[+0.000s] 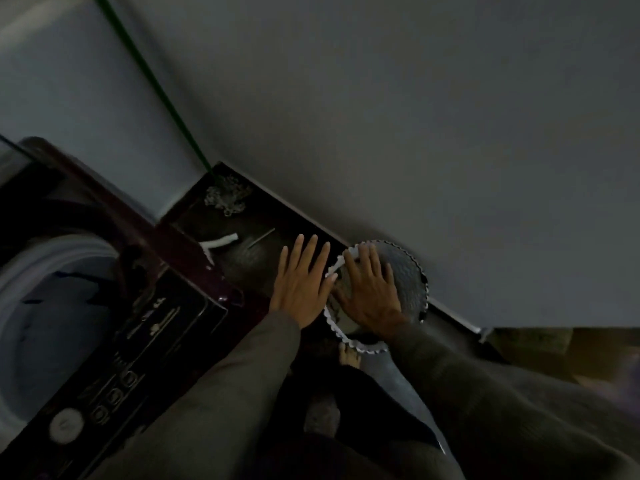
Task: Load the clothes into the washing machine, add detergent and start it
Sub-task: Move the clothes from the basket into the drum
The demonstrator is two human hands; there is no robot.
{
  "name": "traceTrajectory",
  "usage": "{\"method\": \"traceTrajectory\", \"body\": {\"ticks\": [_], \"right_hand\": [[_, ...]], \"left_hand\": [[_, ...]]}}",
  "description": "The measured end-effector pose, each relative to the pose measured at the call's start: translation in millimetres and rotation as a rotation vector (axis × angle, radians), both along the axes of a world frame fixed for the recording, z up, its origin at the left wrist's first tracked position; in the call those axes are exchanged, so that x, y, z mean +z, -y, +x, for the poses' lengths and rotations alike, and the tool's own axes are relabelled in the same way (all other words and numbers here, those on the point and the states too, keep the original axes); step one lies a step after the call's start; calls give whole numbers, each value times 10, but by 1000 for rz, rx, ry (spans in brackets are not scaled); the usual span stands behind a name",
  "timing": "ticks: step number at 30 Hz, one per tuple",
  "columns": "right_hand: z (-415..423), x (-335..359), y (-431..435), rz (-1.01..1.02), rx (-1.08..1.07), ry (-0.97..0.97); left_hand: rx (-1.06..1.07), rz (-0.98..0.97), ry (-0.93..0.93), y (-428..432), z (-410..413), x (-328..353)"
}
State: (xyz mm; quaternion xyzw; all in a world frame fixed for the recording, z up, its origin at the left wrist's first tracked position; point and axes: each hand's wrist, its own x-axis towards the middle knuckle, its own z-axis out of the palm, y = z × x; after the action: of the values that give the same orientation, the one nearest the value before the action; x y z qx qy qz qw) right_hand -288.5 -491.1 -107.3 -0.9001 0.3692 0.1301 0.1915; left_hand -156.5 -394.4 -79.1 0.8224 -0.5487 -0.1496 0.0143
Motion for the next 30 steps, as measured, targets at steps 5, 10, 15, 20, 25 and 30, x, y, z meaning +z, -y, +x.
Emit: {"method": "traceTrajectory", "body": {"ticks": [5, 10, 15, 20, 25, 30], "right_hand": [[-318, -431, -18, 95, -106, -93], [-482, -973, 73, 180, -196, -195], [-536, -1601, 205, 233, -289, -229], [-520, -2452, 362, 274, -355, -250], [-486, -3396, 586, 346, -445, -239], [-438, -4247, 753, 454, -601, -207]], "left_hand": [[-77, 83, -43, 146, -158, -415], [-142, 131, -123, 336, -184, -905], [-198, 180, -203, 588, -203, -1673], [-124, 175, -331, 913, -306, -2645], [137, 220, -505, 1233, -428, -3667], [365, 300, -595, 1375, -464, -4407]]}}
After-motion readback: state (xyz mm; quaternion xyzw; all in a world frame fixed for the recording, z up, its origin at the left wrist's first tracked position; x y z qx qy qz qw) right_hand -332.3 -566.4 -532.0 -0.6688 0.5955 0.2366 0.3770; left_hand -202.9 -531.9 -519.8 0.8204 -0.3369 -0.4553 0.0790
